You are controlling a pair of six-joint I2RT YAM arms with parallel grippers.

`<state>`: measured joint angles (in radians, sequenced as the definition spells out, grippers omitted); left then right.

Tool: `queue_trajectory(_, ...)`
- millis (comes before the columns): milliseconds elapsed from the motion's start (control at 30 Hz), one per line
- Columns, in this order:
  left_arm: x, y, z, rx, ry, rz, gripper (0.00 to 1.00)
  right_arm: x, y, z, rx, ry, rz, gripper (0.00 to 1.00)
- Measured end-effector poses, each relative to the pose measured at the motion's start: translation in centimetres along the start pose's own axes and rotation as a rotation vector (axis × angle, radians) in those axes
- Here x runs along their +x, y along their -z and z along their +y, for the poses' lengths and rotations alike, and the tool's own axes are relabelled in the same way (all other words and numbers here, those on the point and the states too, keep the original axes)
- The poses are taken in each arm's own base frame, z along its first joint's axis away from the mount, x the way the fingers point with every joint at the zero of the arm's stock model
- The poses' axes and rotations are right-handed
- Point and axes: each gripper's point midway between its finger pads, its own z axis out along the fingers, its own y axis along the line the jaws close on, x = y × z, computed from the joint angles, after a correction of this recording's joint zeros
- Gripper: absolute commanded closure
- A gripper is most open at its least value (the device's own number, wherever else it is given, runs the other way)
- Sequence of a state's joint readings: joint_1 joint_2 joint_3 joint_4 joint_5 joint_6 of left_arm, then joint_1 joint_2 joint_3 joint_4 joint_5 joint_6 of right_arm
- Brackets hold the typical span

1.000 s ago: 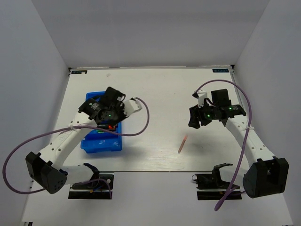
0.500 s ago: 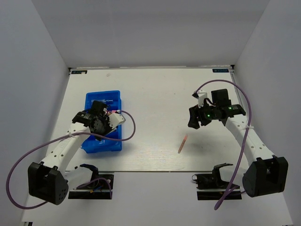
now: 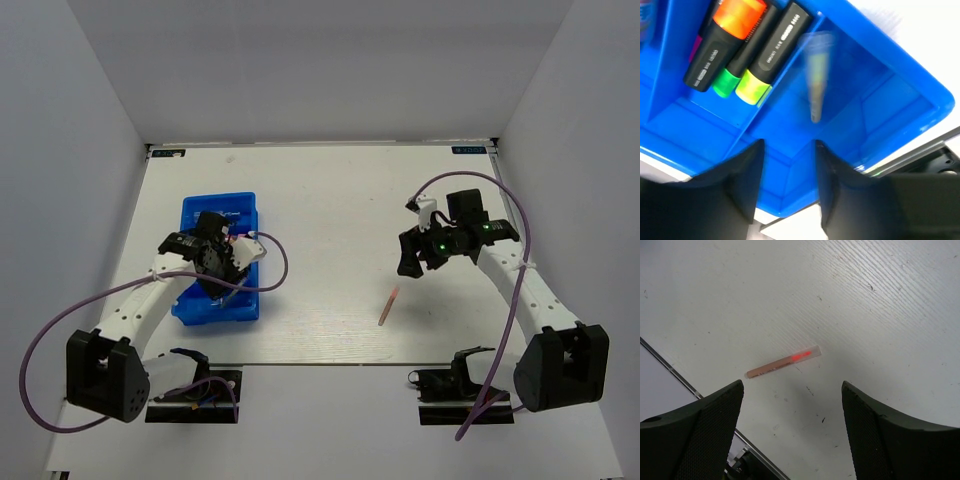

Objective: Sort the stationery into containers
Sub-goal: Place the pen in the storage box, then pick up the pen from the center of the board.

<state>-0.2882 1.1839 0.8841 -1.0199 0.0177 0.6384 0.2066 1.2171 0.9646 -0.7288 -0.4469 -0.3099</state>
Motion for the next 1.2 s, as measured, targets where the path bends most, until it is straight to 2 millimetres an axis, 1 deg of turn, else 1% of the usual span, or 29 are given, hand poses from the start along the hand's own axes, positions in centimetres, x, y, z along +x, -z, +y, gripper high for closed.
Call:
queue_trajectory(133, 0.0, 0.2, 0.5, -0.030, 0.016, -0.008, 0.41, 0.1, 0.0, 0.1, -0.007, 0.004, 0.004, 0.19)
queue_trajectory(167, -0.1, 0.3, 0.7, -0.039, 0.019, -0.011, 0.44, 0.2, 0.0, 0.1, -0.007, 0.004, 0.005, 0.21)
queue_trajectory(233, -0.2, 0.5, 0.9, -0.059, 0.034, -0.020, 0.59, 0.2, 0.0, 0.1, -0.011, 0.006, 0.007, 0.26)
queue_trajectory(267, -0.2, 0.6, 1.0, -0.065, 0.044, -0.026, 0.67, 0.3, -0.1, 0.1, -0.016, 0.006, 0.010, 0.33)
queue_trajectory(300, -0.3, 0.8, 1.1, -0.072, 0.059, -0.038, 0.77, 0.4, -0.2, 0.2, -0.025, 0.011, 0.016, 0.38)
queue_trajectory(333, -0.5, 1.0, 1.1, -0.077, 0.077, -0.052, 0.93, 0.6, -0.3, 0.4, -0.044, 0.018, 0.024, 0.41)
queue_trajectory(367, -0.8, 1.3, 1.1, -0.078, 0.092, -0.076, 0.96, 0.9, -0.5, 0.8, -0.080, 0.031, 0.040, 0.44)
queue_trajectory(400, -1.2, 1.7, 0.9, -0.078, 0.117, -0.109, 0.96, 1.5, -0.6, 1.3, -0.123, 0.066, 0.060, 0.49)
queue_trajectory(433, -2.0, 2.3, 0.8, -0.078, 0.142, -0.158, 0.90, 2.2, -0.7, 1.8, -0.177, 0.121, 0.079, 0.49)
queue_trajectory(500, -3.8, 3.9, 0.6, -0.085, 0.211, -0.271, 0.85, 3.5, -0.8, 3.1, -0.293, 0.250, 0.088, 0.48)
queue_trajectory(533, -4.6, 4.8, 0.3, -0.079, 0.246, -0.322, 0.74, 4.2, -0.9, 3.5, -0.340, 0.346, 0.075, 0.48)
queue_trajectory(567, -5.3, 5.5, 0.0, -0.069, 0.275, -0.362, 0.67, 5.1, -1.1, 3.7, -0.368, 0.419, 0.068, 0.48)
queue_trajectory(600, -6.0, 6.2, -0.4, -0.053, 0.310, -0.397, 0.60, 6.4, -1.3, 3.9, -0.395, 0.494, 0.071, 0.45)
queue_trajectory(633, -6.4, 6.7, -0.9, -0.031, 0.344, -0.418, 0.49, 7.5, -1.5, 4.1, -0.427, 0.589, 0.070, 0.45)
queue_trajectory(667, -6.9, 7.2, -1.3, -0.010, 0.360, -0.439, 0.33, 8.5, -1.6, 4.2, -0.459, 0.669, 0.072, 0.44)
queue_trajectory(700, -7.2, 7.3, -1.8, 0.015, 0.376, -0.450, 0.30, 9.1, -1.7, 4.3, -0.487, 0.748, 0.070, 0.44)
queue_trajectory(733, -7.4, 7.3, -2.4, 0.041, 0.394, -0.453, 0.28, 9.4, -1.9, 4.3, -0.517, 0.821, 0.066, 0.44)
queue_trajectory(800, -7.4, 7.0, -3.7, 0.084, 0.409, -0.449, 0.20, 9.1, -2.3, 4.2, -0.566, 0.946, 0.049, 0.44)
queue_trajectory(833, -7.3, 6.7, -4.3, 0.101, 0.414, -0.448, 0.03, 8.7, -2.7, 4.0, -0.599, 1.008, 0.043, 0.44)
queue_trajectory(867, -6.9, 6.3, -4.9, 0.115, 0.416, -0.442, 0.03, 8.5, -3.0, 3.9, -0.611, 1.029, 0.040, 0.44)
queue_trajectory(900, -6.5, 5.9, -5.6, 0.131, 0.424, -0.438, 0.00, 8.1, -3.5, 3.6, -0.628, 1.067, 0.037, 0.44)
queue_trajectory(967, -5.8, 5.7, -6.5, 0.145, 0.434, -0.435, 0.00, 7.6, -4.4, 3.1, -0.646, 1.127, 0.030, 0.44)
queue_trajectory(1033, -5.6, 5.9, -6.8, 0.148, 0.441, -0.451, 0.00, 7.6, -5.1, 2.8, -0.655, 1.171, 0.032, 0.44)
queue_trajectory(1133, -5.7, 6.7, -6.9, 0.146, 0.445, -0.491, 0.00, 8.1, -6.0, 2.8, -0.695, 1.217, 0.066, 0.46)
queue_trajectory(1200, -5.8, 7.1, -7.0, 0.146, 0.444, -0.510, 0.00, 8.5, -6.7, 2.8, -0.722, 1.246, 0.094, 0.46)
